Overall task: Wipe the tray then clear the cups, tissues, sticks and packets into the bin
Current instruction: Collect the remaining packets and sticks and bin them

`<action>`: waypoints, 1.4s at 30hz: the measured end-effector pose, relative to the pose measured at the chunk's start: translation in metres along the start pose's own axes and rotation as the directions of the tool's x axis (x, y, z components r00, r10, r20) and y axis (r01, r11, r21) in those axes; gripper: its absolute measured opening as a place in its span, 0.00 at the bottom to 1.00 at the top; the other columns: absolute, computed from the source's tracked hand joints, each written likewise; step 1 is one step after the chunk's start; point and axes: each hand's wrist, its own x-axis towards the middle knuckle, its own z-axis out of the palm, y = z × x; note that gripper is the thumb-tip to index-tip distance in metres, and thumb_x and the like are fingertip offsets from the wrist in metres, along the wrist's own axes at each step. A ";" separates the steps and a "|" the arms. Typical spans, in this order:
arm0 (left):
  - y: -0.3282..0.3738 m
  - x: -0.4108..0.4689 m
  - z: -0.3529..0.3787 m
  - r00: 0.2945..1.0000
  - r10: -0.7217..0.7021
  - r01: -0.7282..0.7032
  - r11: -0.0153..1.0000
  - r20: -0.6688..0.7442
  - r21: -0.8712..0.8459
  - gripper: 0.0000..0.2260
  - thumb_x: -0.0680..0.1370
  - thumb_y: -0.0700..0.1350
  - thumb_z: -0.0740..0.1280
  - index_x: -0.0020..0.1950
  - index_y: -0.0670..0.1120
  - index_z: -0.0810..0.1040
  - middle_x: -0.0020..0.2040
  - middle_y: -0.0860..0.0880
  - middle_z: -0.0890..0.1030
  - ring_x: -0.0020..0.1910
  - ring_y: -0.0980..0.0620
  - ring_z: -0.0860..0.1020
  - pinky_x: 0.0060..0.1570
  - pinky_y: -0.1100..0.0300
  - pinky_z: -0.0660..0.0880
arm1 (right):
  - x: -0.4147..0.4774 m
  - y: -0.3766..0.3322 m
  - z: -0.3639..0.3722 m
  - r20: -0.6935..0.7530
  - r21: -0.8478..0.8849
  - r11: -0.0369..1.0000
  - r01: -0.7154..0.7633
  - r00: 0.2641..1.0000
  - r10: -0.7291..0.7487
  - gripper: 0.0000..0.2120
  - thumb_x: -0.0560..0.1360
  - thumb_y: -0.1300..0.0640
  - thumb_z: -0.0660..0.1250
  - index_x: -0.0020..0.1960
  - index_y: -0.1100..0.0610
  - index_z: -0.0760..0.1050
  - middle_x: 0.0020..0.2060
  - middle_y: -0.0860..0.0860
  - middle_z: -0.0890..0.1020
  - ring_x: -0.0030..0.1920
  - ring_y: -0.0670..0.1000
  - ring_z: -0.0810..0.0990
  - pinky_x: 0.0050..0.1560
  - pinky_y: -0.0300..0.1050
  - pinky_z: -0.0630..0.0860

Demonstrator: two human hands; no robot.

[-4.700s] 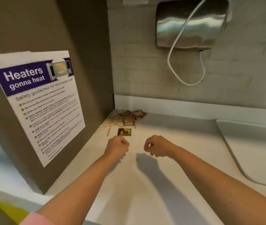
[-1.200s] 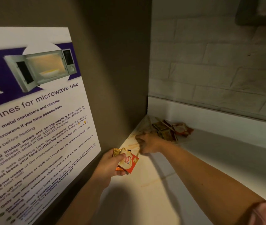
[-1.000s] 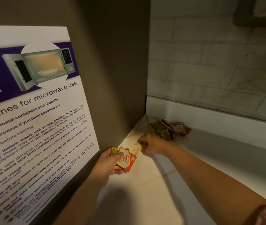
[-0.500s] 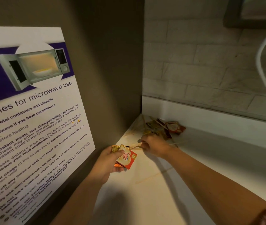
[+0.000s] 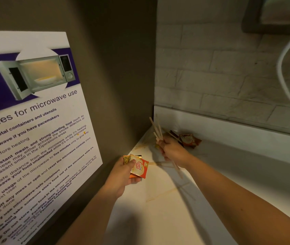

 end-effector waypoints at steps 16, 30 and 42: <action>0.008 0.001 0.046 0.999 0.048 -0.051 0.989 -0.019 -0.138 0.15 0.82 0.41 0.56 0.69 0.44 0.63 0.61 0.38 0.75 0.52 0.40 0.78 0.41 0.51 0.77 | -0.023 -0.008 0.019 0.039 0.154 0.988 -0.024 0.999 0.018 0.09 0.82 0.59 0.53 0.53 0.56 0.72 0.28 0.50 0.68 0.27 0.46 0.65 0.26 0.37 0.62; 0.012 0.011 0.061 1.000 -0.005 0.000 0.949 -0.016 -0.316 0.19 0.82 0.45 0.57 0.72 0.43 0.63 0.62 0.39 0.77 0.51 0.45 0.78 0.34 0.57 0.77 | -0.034 -0.011 0.030 0.164 -0.598 0.761 0.252 0.968 -0.192 0.27 0.79 0.63 0.56 0.76 0.59 0.52 0.69 0.59 0.64 0.68 0.59 0.67 0.66 0.46 0.66; 0.013 0.012 0.060 0.999 -0.032 0.030 0.966 -0.004 -0.256 0.16 0.80 0.34 0.59 0.68 0.38 0.67 0.56 0.37 0.77 0.44 0.44 0.78 0.40 0.51 0.77 | -0.042 -0.012 -0.012 0.080 -0.620 0.768 0.158 0.987 -0.139 0.07 0.77 0.59 0.61 0.48 0.57 0.78 0.45 0.56 0.80 0.41 0.50 0.76 0.42 0.42 0.71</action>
